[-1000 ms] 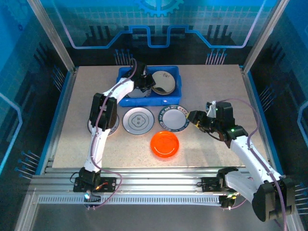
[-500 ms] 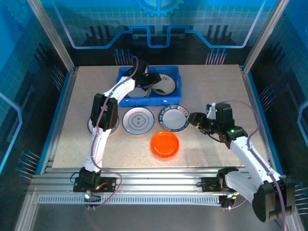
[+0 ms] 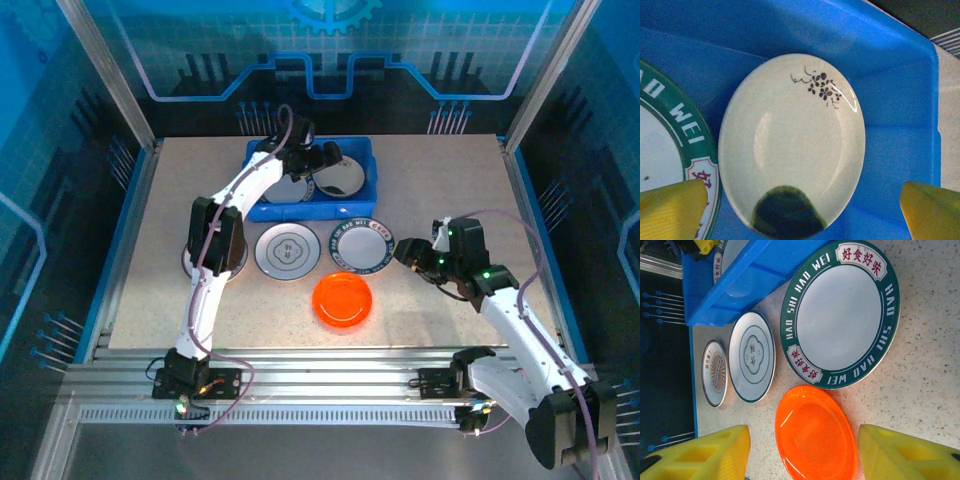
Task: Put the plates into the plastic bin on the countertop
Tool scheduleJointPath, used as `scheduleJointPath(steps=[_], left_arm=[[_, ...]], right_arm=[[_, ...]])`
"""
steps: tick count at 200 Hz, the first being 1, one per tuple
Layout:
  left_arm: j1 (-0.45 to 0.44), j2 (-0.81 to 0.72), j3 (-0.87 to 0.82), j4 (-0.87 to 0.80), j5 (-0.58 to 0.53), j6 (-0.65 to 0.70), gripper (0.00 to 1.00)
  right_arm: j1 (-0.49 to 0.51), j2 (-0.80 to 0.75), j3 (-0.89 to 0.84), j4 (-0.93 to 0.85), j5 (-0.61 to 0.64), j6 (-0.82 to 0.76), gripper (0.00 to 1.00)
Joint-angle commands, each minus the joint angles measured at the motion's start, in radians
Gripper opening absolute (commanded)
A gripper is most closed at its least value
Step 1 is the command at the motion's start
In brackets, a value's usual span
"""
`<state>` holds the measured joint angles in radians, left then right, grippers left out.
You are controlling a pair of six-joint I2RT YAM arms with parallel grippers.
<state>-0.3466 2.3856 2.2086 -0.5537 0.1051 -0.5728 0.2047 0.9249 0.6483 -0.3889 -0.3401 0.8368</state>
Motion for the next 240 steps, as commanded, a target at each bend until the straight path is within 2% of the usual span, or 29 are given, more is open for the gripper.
scheduleJointPath(steps=[1,20,31,59,78,105,144,187,209,240], left_arm=[[-0.081,-0.134,0.044,-0.084,-0.112,0.180,0.99],[-0.143,-0.250,-0.088,-0.031,-0.132,0.283,0.99],[-0.164,-0.333,-0.210,0.034,-0.092,0.285,0.99],[-0.169,-0.574,-0.572,0.234,0.024,0.114,0.99],[-0.170,-0.721,-0.758,0.278,0.035,0.012,0.99],[-0.194,-0.910,-0.974,0.283,0.001,0.048,0.99],[-0.195,-1.117,-1.198,0.213,-0.052,0.057,0.99],[-0.194,-1.285,-1.392,0.214,-0.037,-0.007,0.96],[-0.195,-1.338,-1.502,0.263,-0.010,-0.080,0.95],[-0.196,-1.387,-1.626,0.302,0.005,-0.147,0.95]], right_arm=[[0.018,-0.028,0.009,0.007,0.013,-0.048,0.59],[0.038,-0.020,0.018,0.033,0.046,-0.099,0.59],[0.066,0.000,0.023,0.071,0.074,-0.123,0.59],[0.183,0.074,0.031,0.155,0.258,-0.144,0.58],[0.273,0.108,0.025,0.206,0.414,-0.138,0.59],[0.341,0.117,0.034,0.221,0.511,-0.153,0.59],[0.341,0.031,-0.027,0.193,0.458,-0.154,0.58],[0.338,-0.015,-0.094,0.126,0.381,-0.116,0.42],[0.329,-0.011,-0.104,0.093,0.379,-0.082,0.41],[0.256,0.039,-0.137,0.175,0.311,-0.033,0.46]])
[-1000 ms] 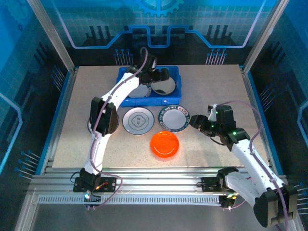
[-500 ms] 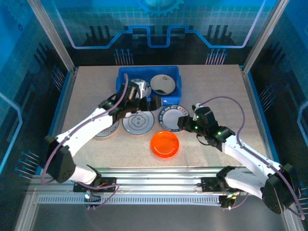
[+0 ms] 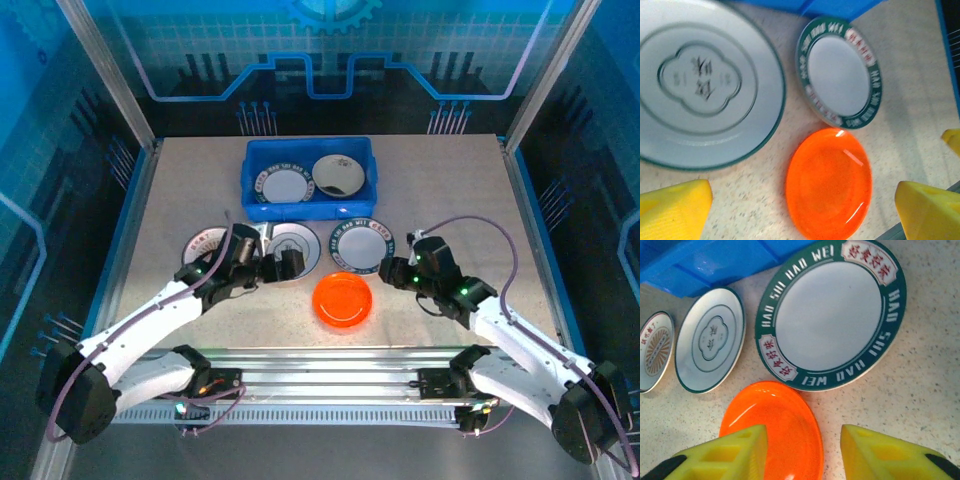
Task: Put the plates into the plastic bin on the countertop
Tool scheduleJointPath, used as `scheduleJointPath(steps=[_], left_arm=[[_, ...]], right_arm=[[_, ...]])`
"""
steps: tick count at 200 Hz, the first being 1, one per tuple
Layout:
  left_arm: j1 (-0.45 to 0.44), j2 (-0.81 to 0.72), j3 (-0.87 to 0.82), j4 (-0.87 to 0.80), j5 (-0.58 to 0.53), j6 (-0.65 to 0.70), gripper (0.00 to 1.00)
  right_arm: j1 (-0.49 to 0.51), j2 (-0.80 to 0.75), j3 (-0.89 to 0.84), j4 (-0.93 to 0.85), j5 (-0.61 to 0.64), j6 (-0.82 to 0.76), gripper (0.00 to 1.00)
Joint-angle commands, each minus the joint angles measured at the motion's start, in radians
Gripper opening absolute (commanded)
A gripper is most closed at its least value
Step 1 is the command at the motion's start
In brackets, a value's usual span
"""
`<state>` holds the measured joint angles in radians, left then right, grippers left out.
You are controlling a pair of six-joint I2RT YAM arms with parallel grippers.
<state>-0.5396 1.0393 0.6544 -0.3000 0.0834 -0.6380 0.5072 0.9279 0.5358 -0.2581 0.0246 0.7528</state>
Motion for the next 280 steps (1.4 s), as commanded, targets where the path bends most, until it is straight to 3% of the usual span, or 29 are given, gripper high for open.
scheduleJointPath(steps=[1,53,102,204,280], left_arm=[[-0.003,-0.043,-0.076,0.050,0.027,-0.085,0.95],[-0.003,-0.131,-0.235,0.211,0.058,-0.180,0.95],[-0.003,-0.084,-0.214,0.278,0.073,-0.183,0.95],[-0.003,0.010,-0.180,0.345,0.093,-0.175,0.96],[-0.003,0.054,-0.180,0.364,0.089,-0.169,0.95]], right_arm=[[-0.049,0.039,-0.026,0.049,-0.056,0.053,0.46],[-0.160,0.218,-0.054,0.303,-0.144,0.158,0.46],[-0.256,0.395,-0.021,0.356,-0.158,0.213,0.39],[-0.265,0.584,-0.048,0.624,-0.222,0.268,0.38],[-0.265,0.657,-0.044,0.685,-0.241,0.304,0.33]])
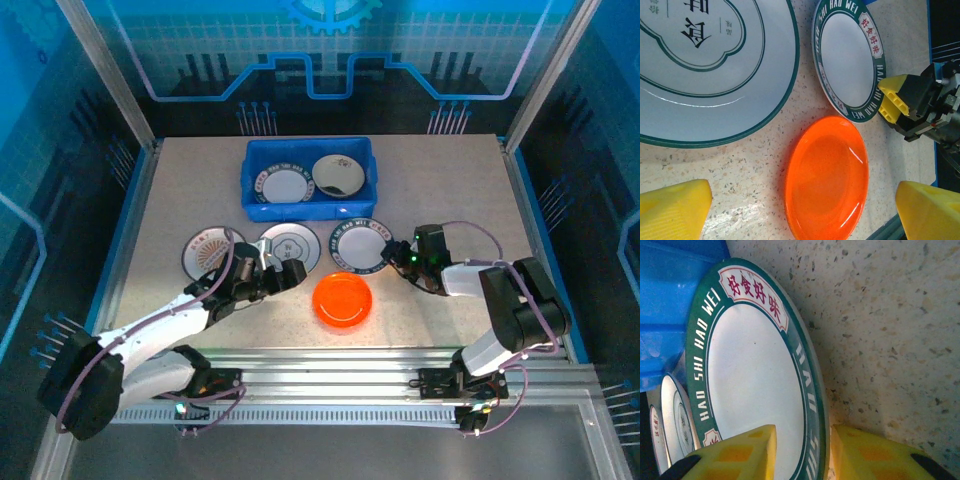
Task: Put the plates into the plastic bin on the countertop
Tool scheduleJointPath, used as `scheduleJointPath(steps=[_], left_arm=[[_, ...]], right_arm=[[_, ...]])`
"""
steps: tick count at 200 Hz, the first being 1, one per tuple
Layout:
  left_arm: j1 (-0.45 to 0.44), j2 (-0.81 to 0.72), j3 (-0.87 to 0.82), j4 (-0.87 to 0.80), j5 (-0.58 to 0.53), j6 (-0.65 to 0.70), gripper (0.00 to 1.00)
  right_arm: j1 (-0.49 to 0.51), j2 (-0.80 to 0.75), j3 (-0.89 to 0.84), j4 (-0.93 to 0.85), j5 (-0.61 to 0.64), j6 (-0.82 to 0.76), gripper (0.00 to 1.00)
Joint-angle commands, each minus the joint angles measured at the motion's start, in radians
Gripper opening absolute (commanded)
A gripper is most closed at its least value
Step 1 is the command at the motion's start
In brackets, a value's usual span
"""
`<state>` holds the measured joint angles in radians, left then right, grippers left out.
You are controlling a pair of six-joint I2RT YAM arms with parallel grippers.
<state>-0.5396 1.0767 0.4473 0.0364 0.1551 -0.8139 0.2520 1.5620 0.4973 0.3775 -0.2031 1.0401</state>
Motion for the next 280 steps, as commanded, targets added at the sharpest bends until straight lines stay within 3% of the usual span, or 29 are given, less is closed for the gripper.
scheduleJointPath(steps=[1,73,101,115,149,171,225,247,280], left_arm=[[-0.003,0.018,0.027,0.028,0.018,0.007,0.95],[-0.003,0.072,0.048,0.043,0.031,0.010,0.96],[-0.003,0.080,0.053,0.043,0.030,0.010,0.95],[-0.002,0.083,0.058,0.039,0.031,0.013,0.95],[-0.002,0.088,0.079,0.033,0.027,0.026,0.96],[-0.001,0.105,0.101,0.032,0.028,0.037,0.96],[0.000,0.180,0.158,0.078,0.048,0.038,0.96],[0.001,0.207,0.169,0.144,0.067,0.005,0.95],[0.001,0.252,0.206,0.224,0.137,-0.019,0.93]], right_arm=[[-0.009,0.023,-0.005,0.048,-0.012,0.017,0.33],[-0.010,0.044,-0.014,0.056,-0.008,0.024,0.28],[-0.023,0.056,-0.048,0.131,-0.029,0.064,0.13],[-0.038,0.053,-0.066,0.162,-0.044,0.087,0.00],[-0.086,-0.048,-0.112,0.137,-0.048,0.106,0.00],[-0.134,-0.184,-0.125,0.017,-0.058,0.084,0.00],[-0.226,-0.654,-0.034,-0.531,-0.035,-0.111,0.00],[-0.234,-0.731,0.027,-0.681,-0.104,-0.176,0.00],[-0.226,-0.767,0.046,-0.725,-0.247,-0.180,0.00]])
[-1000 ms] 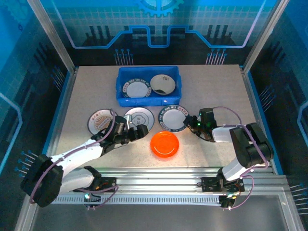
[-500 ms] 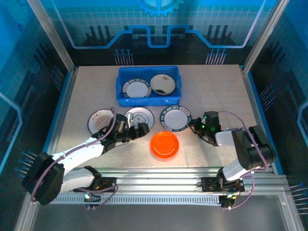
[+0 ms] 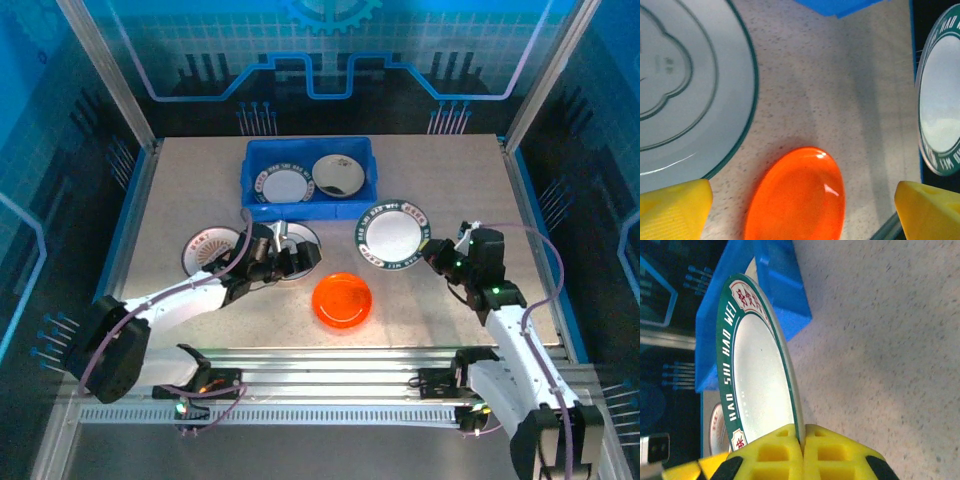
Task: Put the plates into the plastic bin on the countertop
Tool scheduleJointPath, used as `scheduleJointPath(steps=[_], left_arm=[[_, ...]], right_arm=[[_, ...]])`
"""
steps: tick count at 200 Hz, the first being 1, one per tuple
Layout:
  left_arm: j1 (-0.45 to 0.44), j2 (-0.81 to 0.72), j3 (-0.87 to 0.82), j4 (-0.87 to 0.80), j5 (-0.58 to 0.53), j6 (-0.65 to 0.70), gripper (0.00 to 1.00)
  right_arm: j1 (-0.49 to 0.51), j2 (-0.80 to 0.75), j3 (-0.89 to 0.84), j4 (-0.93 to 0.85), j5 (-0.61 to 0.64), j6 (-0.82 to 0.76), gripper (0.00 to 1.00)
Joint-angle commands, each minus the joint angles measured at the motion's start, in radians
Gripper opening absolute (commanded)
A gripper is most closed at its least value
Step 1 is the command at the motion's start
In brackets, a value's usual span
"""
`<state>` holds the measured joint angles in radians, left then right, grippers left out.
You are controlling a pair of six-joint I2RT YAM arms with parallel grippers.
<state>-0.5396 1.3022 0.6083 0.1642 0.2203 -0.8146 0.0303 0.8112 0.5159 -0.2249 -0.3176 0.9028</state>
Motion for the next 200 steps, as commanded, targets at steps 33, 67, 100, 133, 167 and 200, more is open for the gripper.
scheduleJointPath(steps=[33,67,100,133,167,200], left_arm=[[0.002,0.069,0.073,0.124,0.105,-0.035,0.92],[0.002,0.136,0.090,0.183,0.157,-0.070,0.87],[0.002,0.177,0.085,0.267,0.194,-0.118,0.74],[0.001,0.168,0.085,0.275,0.214,-0.114,0.10],[0.005,0.122,0.066,0.260,0.215,-0.118,0.00],[0.020,0.071,0.039,0.291,0.238,-0.163,0.00]], right_arm=[[0.047,-0.011,0.040,-0.096,-0.195,-0.037,0.00],[0.127,0.033,0.044,0.003,-0.243,-0.022,0.00],[0.202,0.107,0.083,0.055,-0.255,-0.035,0.00],[0.227,0.167,0.113,0.105,-0.265,-0.039,0.00],[0.244,0.222,0.126,0.180,-0.275,-0.027,0.07],[0.272,0.285,0.142,0.247,-0.277,-0.013,0.36]])
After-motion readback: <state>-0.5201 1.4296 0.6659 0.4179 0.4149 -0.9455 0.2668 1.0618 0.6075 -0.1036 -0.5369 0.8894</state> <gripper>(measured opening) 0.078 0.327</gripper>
